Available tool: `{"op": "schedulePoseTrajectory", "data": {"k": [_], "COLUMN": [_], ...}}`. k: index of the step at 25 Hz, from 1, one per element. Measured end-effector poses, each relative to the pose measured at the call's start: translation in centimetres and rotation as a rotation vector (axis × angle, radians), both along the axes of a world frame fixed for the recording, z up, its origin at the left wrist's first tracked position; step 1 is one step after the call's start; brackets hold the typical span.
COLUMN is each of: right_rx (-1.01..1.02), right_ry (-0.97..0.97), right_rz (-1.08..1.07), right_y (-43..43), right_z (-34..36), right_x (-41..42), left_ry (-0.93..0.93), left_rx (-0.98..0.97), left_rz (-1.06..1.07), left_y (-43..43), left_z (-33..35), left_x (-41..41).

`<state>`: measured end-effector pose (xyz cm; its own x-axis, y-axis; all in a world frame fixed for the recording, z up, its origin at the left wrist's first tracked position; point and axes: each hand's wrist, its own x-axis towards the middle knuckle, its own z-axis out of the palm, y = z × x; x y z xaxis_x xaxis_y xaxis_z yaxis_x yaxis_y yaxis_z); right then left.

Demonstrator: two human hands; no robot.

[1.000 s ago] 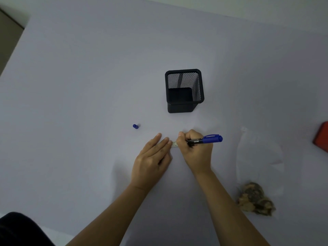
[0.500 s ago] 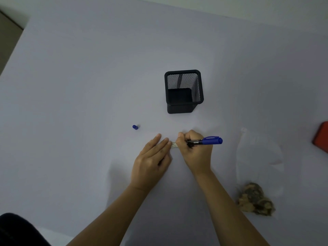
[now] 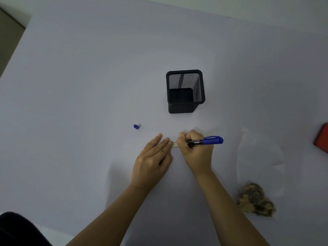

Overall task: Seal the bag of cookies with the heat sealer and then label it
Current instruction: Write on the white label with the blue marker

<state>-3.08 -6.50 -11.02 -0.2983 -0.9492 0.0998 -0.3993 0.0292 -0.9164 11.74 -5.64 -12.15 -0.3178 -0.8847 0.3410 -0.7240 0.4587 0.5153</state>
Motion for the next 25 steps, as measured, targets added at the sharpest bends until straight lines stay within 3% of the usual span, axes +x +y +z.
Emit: {"op": "schedulePoseTrajectory", "data": {"k": [25], "right_rx": [-0.008], "right_ry": [-0.016], "right_rz": [-0.026], "right_y": [-0.04], "right_z": [0.17], "right_x": [0.01], "left_ry": [0.012], "left_rx": [0.002], "left_rz": [-0.002], "left_y": [-0.06], "left_z": [0.16], "left_x": [-0.14]}}
